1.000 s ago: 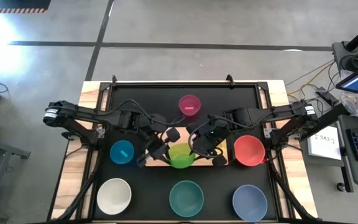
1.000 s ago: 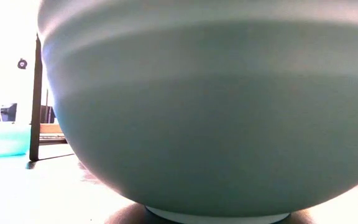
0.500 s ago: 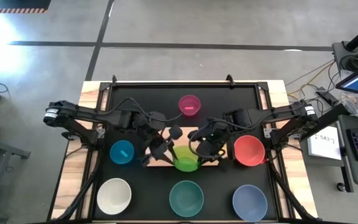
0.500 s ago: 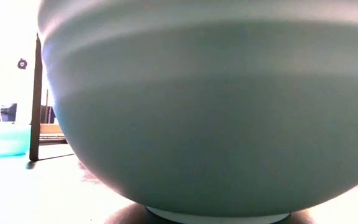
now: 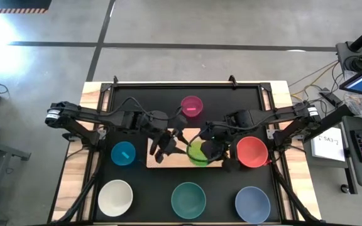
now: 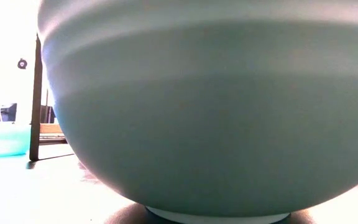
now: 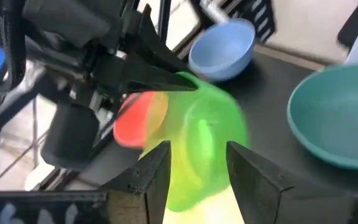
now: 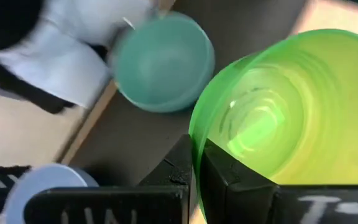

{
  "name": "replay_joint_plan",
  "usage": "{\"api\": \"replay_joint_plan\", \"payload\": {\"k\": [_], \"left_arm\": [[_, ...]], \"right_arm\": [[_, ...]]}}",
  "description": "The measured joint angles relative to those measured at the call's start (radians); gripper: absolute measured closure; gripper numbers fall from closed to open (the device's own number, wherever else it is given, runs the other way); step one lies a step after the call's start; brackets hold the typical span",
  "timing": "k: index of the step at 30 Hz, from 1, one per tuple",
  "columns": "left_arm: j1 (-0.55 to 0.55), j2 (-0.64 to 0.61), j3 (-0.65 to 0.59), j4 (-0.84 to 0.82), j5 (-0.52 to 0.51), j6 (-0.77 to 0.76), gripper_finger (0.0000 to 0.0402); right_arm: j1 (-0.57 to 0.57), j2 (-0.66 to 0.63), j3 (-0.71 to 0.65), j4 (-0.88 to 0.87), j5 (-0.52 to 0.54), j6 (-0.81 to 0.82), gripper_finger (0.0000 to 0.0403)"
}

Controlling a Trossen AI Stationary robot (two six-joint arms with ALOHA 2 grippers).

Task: Place and stack bowls onto a shelf
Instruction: Stack the light green bowl on top of the yellow bowl on the shelf

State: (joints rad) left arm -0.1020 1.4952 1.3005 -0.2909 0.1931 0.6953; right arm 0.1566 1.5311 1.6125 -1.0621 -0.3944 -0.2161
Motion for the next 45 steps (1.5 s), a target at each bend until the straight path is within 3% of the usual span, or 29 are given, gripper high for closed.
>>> {"api": "replay_joint_plan", "payload": {"k": [8, 13, 20, 28, 38, 45], "left_arm": [[0.0, 0.0, -0.001, -0.05, -0.053, -0.044, 0.0276], [-0.001, -0.002, -0.002, -0.085, -0.126, -0.185, 0.0276], [-0.001, -0.002, -0.002, -0.206, -0.185, -0.218, 0.0277], [-0.001, -0.003, -0.003, -0.234, -0.184, -0.234, 0.0277], [-0.001, -0.003, -0.003, -0.235, -0.184, -0.234, 0.0277], [-0.001, -0.003, -0.003, -0.245, -0.184, -0.234, 0.0277]], "right_arm": [[-0.003, 0.011, -0.026, -0.137, 0.226, 0.098, 0.0395], [-0.003, 0.011, -0.099, -0.145, 0.248, 0.113, 0.0395], [-0.014, 0.028, -0.213, -0.119, 0.344, 0.114, 0.0394], [-0.015, 0.034, -0.28, -0.096, 0.331, 0.105, 0.0394], [-0.015, 0.034, -0.24, -0.081, 0.343, 0.105, 0.0392], [-0.015, 0.031, -0.218, -0.095, 0.32, 0.113, 0.0354]]}}
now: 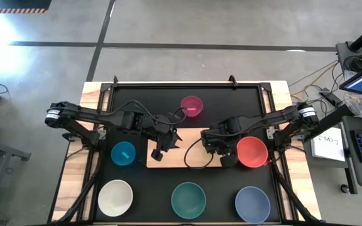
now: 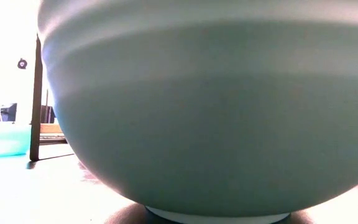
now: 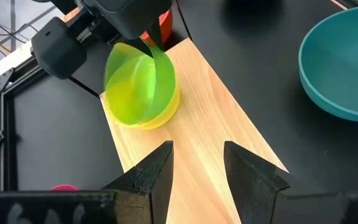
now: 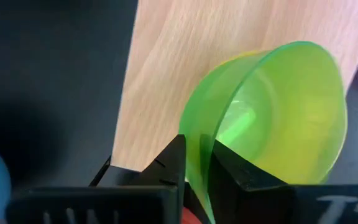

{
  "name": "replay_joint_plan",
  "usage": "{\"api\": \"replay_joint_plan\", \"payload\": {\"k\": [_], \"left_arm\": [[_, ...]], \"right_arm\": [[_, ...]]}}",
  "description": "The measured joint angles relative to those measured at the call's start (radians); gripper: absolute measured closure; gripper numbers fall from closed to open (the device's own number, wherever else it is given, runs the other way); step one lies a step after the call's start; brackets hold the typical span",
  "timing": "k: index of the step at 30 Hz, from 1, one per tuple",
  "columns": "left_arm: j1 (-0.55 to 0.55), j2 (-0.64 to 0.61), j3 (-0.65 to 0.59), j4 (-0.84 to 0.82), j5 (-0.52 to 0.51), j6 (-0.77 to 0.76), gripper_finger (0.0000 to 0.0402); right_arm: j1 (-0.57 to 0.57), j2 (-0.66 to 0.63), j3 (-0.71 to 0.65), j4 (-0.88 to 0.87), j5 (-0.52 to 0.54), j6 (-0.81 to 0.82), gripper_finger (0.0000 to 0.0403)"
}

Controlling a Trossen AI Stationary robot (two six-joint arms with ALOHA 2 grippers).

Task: Place and stack bowls onto a shelf
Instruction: Stack the light green bowl on top of the yellow bowl on the shelf

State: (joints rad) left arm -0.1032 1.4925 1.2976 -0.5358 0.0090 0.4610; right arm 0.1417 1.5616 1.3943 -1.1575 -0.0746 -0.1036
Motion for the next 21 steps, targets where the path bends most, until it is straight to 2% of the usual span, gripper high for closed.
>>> {"api": "replay_joint_plan", "payload": {"k": [6, 11, 15, 21], "left_arm": [[0.0, 0.0, 0.0, -0.007, 0.0, -0.003, 0.0277], [0.0, 0.0, 0.0, -0.01, 0.0, -0.003, 0.0277], [0.0, 0.0, 0.0, -0.011, 0.0, -0.005, 0.0277], [0.0, 0.0, 0.0, -0.018, 0.0, -0.037, 0.0277]], "right_arm": [[0.0, -0.001, 0.002, -0.028, -0.002, 0.014, 0.0313], [0.002, -0.003, 0.073, -0.1, -0.003, 0.04, 0.0295], [0.002, -0.006, 0.132, -0.116, -0.003, 0.042, 0.0293], [0.002, -0.006, 0.126, -0.121, -0.003, 0.041, 0.0303]]}}
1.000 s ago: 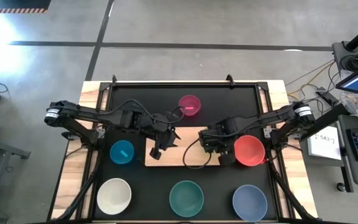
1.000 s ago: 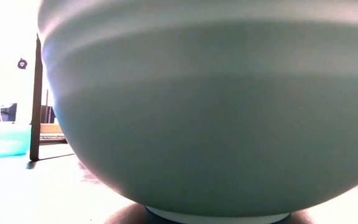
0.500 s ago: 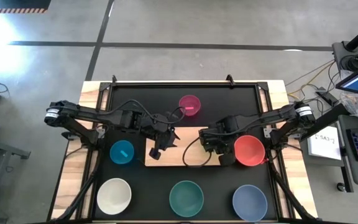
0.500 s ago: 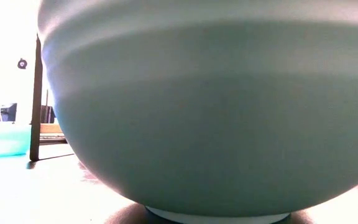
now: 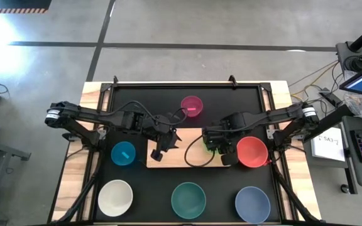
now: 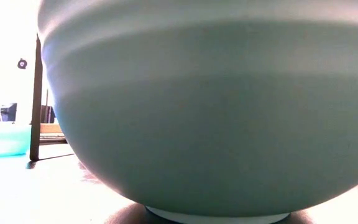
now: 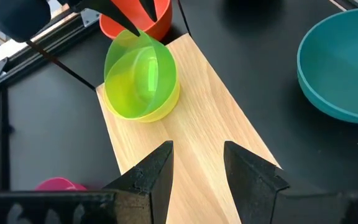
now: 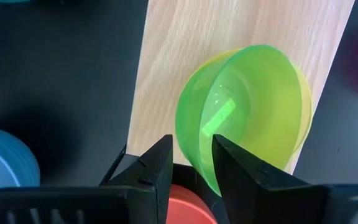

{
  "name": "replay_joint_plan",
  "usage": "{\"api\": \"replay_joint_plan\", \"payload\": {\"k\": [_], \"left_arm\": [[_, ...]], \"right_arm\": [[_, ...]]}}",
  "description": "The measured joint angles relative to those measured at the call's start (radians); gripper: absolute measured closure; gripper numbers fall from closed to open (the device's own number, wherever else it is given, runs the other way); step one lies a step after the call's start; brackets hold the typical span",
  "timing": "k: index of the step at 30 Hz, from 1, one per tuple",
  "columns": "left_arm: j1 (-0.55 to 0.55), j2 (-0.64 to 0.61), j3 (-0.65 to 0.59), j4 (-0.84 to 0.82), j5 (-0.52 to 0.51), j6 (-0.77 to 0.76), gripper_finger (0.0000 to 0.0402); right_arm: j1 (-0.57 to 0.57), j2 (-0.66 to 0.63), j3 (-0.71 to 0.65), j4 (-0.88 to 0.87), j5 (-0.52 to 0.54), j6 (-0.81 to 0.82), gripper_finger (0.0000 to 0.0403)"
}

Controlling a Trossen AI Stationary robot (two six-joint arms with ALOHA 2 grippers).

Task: Place and stack bowls onto a shelf
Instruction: Stack the light green bowl on top of the yellow bowl on the shelf

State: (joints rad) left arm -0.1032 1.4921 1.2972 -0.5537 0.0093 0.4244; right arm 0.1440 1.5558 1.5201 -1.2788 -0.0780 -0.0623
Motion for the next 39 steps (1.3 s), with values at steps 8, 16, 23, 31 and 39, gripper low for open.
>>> {"api": "replay_joint_plan", "payload": {"k": [8, 16, 23, 31, 39], "left_arm": [[0.0, 0.0, 0.0, -0.02, 0.0, 0.0, 0.0277], [0.0, 0.0, 0.0, -0.022, 0.0, 0.0, 0.0277], [0.0, 0.0, 0.0, -0.027, 0.001, -0.019, 0.0277], [0.0, 0.0, 0.0, -0.033, 0.001, -0.024, 0.0277], [0.0, 0.0, 0.0, -0.032, 0.001, -0.024, 0.0277]], "right_arm": [[0.0, 0.002, -0.023, 0.026, -0.01, 0.013, 0.0301], [0.0, 0.004, -0.084, 0.084, -0.009, -0.001, 0.0311], [0.0, 0.004, -0.099, 0.088, -0.008, 0.035, 0.035], [0.0, 0.004, -0.099, 0.085, -0.044, 0.037, 0.0394], [0.0, 0.003, -0.099, 0.079, -0.053, 0.063, 0.0394]]}}
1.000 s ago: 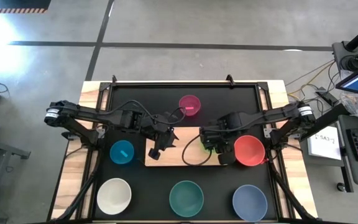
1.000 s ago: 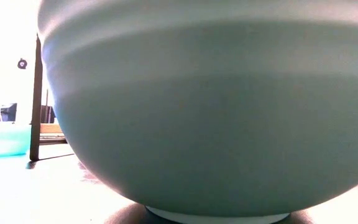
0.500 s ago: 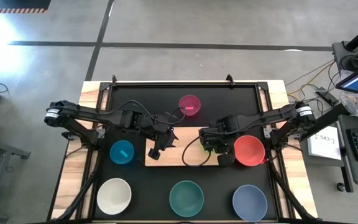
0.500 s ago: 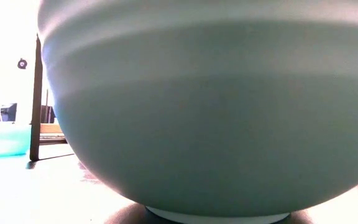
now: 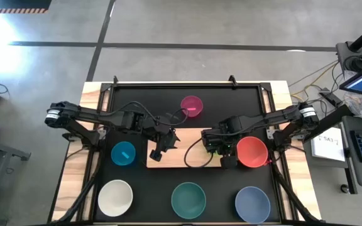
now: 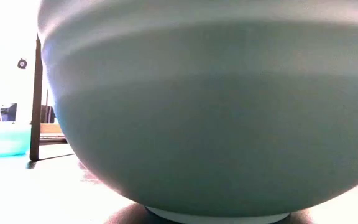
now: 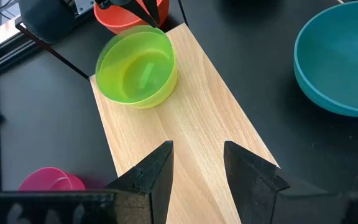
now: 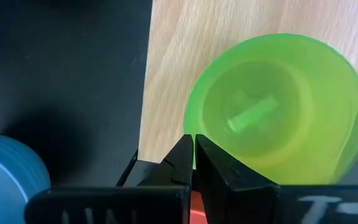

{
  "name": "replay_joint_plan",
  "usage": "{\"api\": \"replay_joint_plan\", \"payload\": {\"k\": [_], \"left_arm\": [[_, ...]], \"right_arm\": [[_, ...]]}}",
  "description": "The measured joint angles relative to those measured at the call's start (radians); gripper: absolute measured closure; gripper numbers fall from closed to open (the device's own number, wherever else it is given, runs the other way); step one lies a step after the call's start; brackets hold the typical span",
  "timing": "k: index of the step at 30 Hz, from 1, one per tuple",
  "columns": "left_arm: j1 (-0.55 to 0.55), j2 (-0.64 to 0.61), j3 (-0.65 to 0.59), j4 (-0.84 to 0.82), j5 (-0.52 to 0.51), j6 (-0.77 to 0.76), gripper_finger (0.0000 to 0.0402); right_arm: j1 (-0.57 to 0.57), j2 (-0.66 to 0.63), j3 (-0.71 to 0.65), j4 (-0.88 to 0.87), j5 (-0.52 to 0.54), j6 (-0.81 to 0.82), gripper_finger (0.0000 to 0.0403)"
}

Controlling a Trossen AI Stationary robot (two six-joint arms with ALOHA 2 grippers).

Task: Place and stack bowls onto a shelf
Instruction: Stack the light green bowl on top of the yellow bowl on the shelf, then stack the blue bowl on top of the light green bowl on the shelf

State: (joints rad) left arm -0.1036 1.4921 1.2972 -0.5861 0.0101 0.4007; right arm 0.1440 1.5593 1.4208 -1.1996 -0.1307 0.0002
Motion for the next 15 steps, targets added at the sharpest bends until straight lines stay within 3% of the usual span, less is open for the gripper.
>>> {"api": "replay_joint_plan", "payload": {"k": [9, 15], "left_arm": [[0.0, -0.002, 0.0, -0.048, -0.001, -0.005, 0.0277], [0.0, -0.048, 0.0, -0.079, -0.052, -0.008, 0.0277]], "right_arm": [[0.0, -0.013, 0.001, -0.01, 0.014, -0.001, 0.0394], [0.0, -0.04, 0.066, -0.061, 0.183, -0.023, 0.0394]]}}
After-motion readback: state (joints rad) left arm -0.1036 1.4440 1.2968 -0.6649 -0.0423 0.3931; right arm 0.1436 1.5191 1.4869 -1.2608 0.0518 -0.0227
